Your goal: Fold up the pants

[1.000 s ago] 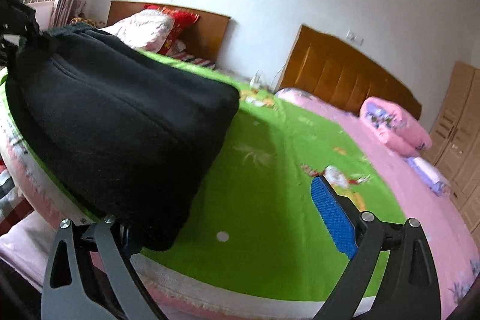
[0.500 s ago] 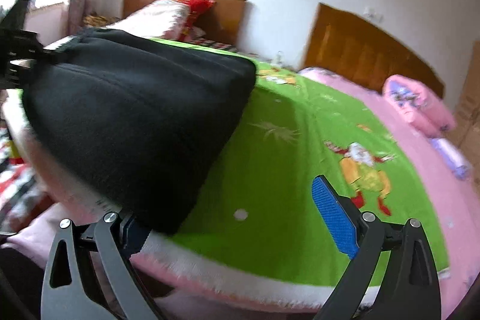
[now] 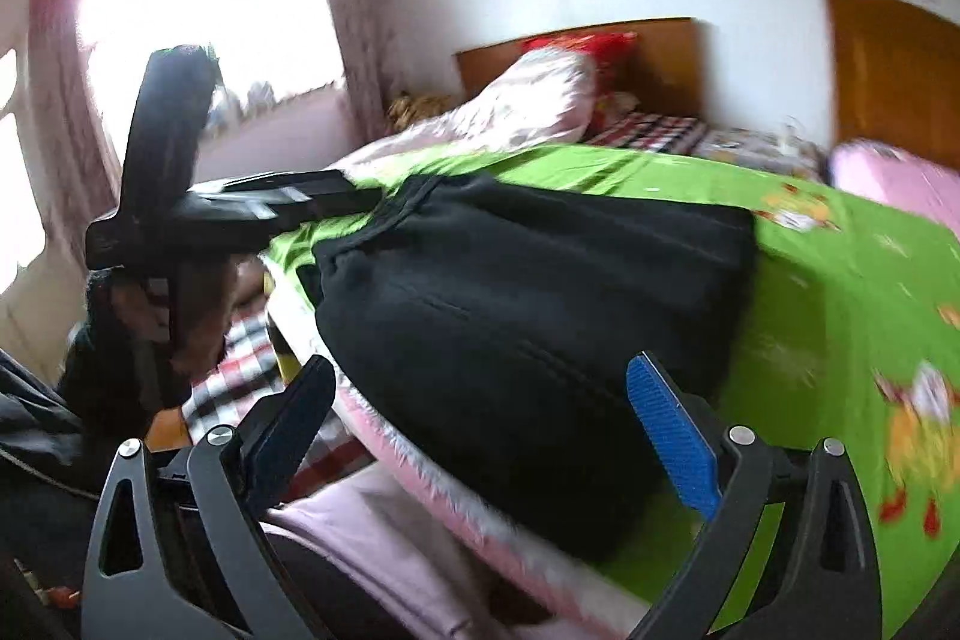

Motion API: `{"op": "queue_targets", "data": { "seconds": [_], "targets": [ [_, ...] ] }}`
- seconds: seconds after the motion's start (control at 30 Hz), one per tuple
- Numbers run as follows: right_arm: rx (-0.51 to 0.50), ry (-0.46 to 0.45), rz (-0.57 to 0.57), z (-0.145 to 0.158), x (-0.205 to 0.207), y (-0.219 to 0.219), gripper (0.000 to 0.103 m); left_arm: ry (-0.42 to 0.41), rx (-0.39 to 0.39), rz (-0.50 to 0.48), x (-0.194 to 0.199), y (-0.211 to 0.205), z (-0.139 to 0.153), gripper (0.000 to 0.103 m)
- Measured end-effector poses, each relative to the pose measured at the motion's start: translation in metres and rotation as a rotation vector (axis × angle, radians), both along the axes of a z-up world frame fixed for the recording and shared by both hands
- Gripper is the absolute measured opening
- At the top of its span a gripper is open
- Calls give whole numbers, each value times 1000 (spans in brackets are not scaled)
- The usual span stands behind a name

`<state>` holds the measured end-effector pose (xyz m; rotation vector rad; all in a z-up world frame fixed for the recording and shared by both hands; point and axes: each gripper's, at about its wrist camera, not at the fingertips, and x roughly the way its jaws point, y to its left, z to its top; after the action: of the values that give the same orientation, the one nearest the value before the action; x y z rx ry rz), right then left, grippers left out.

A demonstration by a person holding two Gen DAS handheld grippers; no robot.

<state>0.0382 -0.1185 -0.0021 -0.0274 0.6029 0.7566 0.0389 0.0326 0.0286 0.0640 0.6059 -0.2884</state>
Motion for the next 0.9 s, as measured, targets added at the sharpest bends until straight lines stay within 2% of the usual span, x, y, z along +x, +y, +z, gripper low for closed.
{"op": "queue_targets", "data": {
  "seconds": [0.07, 0.1, 0.2, 0.3, 0.47, 0.57, 0.67, 0.8, 0.87, 0.9],
  "targets": [
    [-82, 49, 10, -12, 10, 18, 95, 87, 20, -18, 16, -10, -22, 97],
    [-128, 78, 20, -21, 11, 25, 97, 160, 45, 1, 25, -10, -38, 97],
    [-146, 66, 59, -26, -3, 22, 97, 122, 50, -30, 19, -5, -50, 98],
    [-78, 114, 57, -32, -7, 7, 97, 119, 43, -29, 21, -3, -51, 99],
    [-40, 128, 53, -39, -11, 1, 97, 96, 63, -9, 14, -6, -53, 101],
    [-42, 150, 79, -35, -10, -3, 97, 109, 63, -19, 13, -5, -50, 101],
    [-39, 167, 126, -16, -2, -16, 96, 132, 45, -30, 11, -2, -36, 100],
    [85, 128, 135, 27, 40, -35, 96, 73, -22, -84, 12, 0, -13, 100],
    [183, 177, 192, 39, 75, -33, 97, 91, -17, -71, 24, -2, -17, 100],
    [233, 244, 231, 39, 101, -27, 97, 148, -23, -62, 33, -1, -29, 100]
  ]
}}
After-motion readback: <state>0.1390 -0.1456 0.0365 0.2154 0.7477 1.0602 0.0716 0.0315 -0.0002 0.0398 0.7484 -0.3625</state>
